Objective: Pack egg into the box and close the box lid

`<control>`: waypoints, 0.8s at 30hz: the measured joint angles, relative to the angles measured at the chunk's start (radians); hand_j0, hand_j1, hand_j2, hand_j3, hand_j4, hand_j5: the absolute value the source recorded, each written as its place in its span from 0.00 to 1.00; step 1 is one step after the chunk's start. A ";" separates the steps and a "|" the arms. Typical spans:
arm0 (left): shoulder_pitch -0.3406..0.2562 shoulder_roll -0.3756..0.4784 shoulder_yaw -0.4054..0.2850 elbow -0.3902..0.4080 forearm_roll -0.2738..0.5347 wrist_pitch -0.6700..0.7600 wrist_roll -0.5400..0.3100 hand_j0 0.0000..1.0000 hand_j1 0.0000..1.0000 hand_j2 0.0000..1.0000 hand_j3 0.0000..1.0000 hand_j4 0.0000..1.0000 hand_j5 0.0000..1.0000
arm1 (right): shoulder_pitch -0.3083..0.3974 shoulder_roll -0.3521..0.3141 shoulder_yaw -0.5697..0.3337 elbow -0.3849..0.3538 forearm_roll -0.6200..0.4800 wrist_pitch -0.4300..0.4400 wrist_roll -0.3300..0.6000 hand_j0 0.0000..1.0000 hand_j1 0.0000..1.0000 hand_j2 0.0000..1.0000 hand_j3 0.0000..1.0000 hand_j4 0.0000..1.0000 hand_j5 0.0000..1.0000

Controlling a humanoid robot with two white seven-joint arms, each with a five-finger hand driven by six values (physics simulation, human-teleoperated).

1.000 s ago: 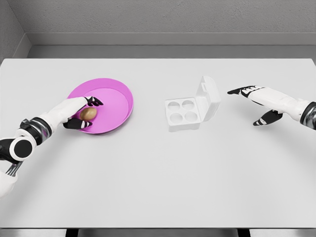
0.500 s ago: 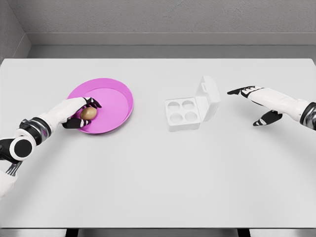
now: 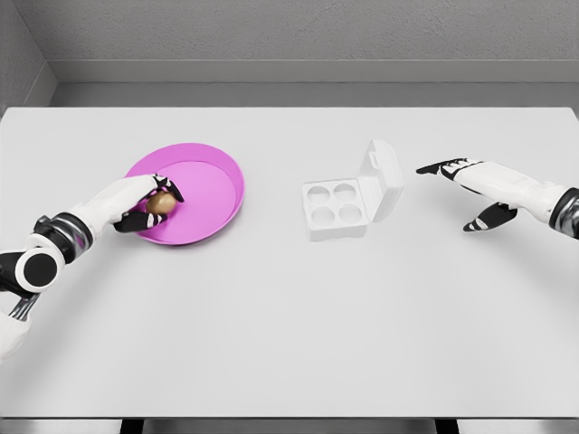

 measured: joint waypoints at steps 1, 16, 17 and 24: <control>-0.003 0.000 0.001 -0.001 0.000 0.000 0.000 0.50 0.50 0.50 0.50 0.50 0.50 | 0.000 0.000 0.000 0.000 0.000 0.000 0.000 1.00 1.00 1.00 1.00 1.00 1.00; -0.011 0.000 0.003 -0.016 0.001 -0.001 0.000 0.48 0.48 0.48 0.48 0.48 0.48 | 0.002 -0.001 0.000 0.001 0.000 0.000 0.000 1.00 1.00 1.00 1.00 1.00 1.00; -0.011 0.000 0.003 -0.017 0.001 -0.001 0.000 0.48 0.48 0.48 0.48 0.48 0.48 | 0.002 -0.001 0.000 0.001 0.000 0.000 0.000 1.00 1.00 1.00 1.00 1.00 1.00; -0.018 0.000 0.003 -0.022 0.002 -0.001 0.000 0.46 0.46 0.46 0.46 0.46 0.46 | 0.002 -0.001 0.000 0.001 0.000 0.000 0.000 1.00 1.00 1.00 1.00 1.00 1.00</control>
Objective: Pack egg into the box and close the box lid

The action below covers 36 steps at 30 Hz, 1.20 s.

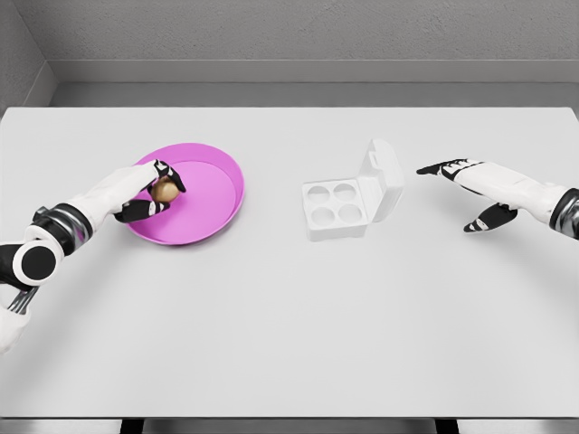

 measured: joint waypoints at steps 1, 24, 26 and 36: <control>-0.002 0.000 0.000 -0.001 0.000 0.000 0.000 0.46 0.46 0.46 0.46 0.46 0.46 | 0.000 0.000 0.000 0.000 0.000 0.000 0.000 1.00 1.00 1.00 1.00 1.00 1.00; -0.044 -0.077 -0.012 -0.015 -0.006 0.000 0.000 0.43 0.43 0.43 0.43 0.43 0.43 | 0.002 0.000 0.000 -0.001 0.000 0.000 0.000 1.00 1.00 1.00 1.00 1.00 1.00; -0.049 -0.084 -0.015 -0.014 -0.007 0.000 0.000 0.43 0.43 0.43 0.43 0.43 0.43 | 0.002 0.000 0.000 -0.001 0.000 0.000 0.000 1.00 1.00 1.00 1.00 1.00 1.00; -0.081 -0.130 -0.035 -0.012 -0.009 0.000 0.000 0.42 0.42 0.42 0.42 0.42 0.42 | 0.002 0.003 0.000 -0.001 0.000 0.000 0.000 1.00 1.00 1.00 1.00 1.00 1.00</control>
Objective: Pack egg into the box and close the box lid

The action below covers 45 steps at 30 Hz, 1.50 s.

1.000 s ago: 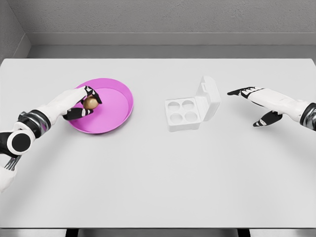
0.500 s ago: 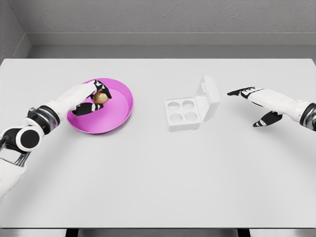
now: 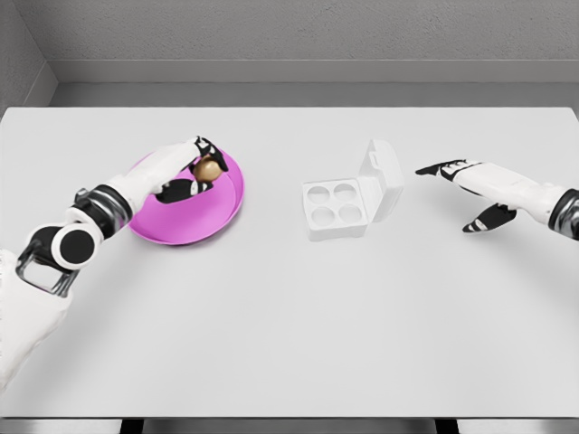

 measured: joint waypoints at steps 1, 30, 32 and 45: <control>-0.006 -0.003 -0.004 0.001 -0.001 0.000 0.000 0.42 0.42 0.42 0.42 0.42 0.42 | 0.002 0.000 0.000 0.000 0.000 0.000 0.000 1.00 1.00 1.00 1.00 1.00 1.00; -0.117 -0.190 -0.138 0.086 -0.010 -0.003 0.000 0.42 0.42 0.42 0.42 0.42 0.42 | 0.005 0.000 0.001 -0.003 0.000 0.000 0.000 1.00 1.00 1.00 1.00 1.00 1.00; -0.121 -0.203 -0.149 0.097 -0.011 -0.004 0.000 0.42 0.42 0.42 0.42 0.42 0.42 | 0.005 0.000 0.001 -0.003 0.000 0.000 0.000 1.00 1.00 1.00 1.00 1.00 1.00; -0.150 -0.301 -0.183 0.192 -0.058 -0.010 0.000 0.42 0.42 0.42 0.42 0.42 0.42 | 0.005 0.000 0.001 -0.003 0.000 0.000 0.000 1.00 1.00 1.00 1.00 1.00 1.00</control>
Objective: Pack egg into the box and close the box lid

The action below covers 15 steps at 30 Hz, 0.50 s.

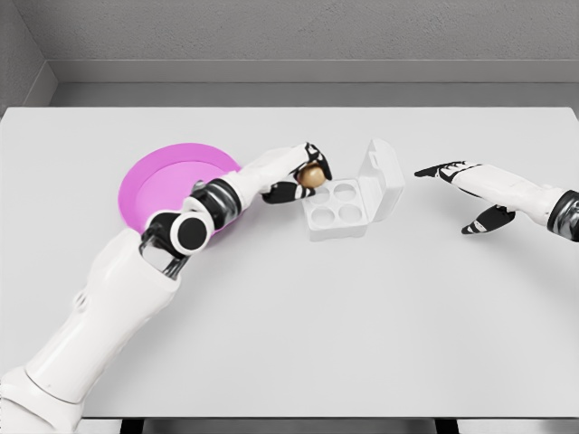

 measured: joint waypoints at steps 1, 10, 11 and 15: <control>0.000 -0.007 -0.001 0.006 -0.004 0.000 0.000 0.42 0.42 0.42 0.42 0.42 0.42 | 0.000 0.000 0.000 0.000 0.000 0.000 0.000 1.00 1.00 1.00 1.00 1.00 1.00; 0.000 -0.032 -0.015 0.030 -0.014 0.001 0.000 0.42 0.42 0.42 0.42 0.42 0.42 | 0.002 -0.001 0.000 -0.002 0.000 0.000 0.000 1.00 1.00 1.00 1.00 1.00 1.00; 0.000 -0.032 -0.015 0.030 -0.014 0.001 0.000 0.42 0.42 0.42 0.42 0.42 0.42 | 0.002 -0.002 0.000 -0.002 0.000 0.000 0.000 1.00 1.00 1.00 1.00 1.00 1.00; 0.002 -0.033 -0.014 0.024 -0.014 0.001 0.000 0.42 0.42 0.42 0.42 0.42 0.42 | 0.002 -0.003 -0.001 -0.002 0.000 0.000 0.000 1.00 1.00 1.00 1.00 1.00 1.00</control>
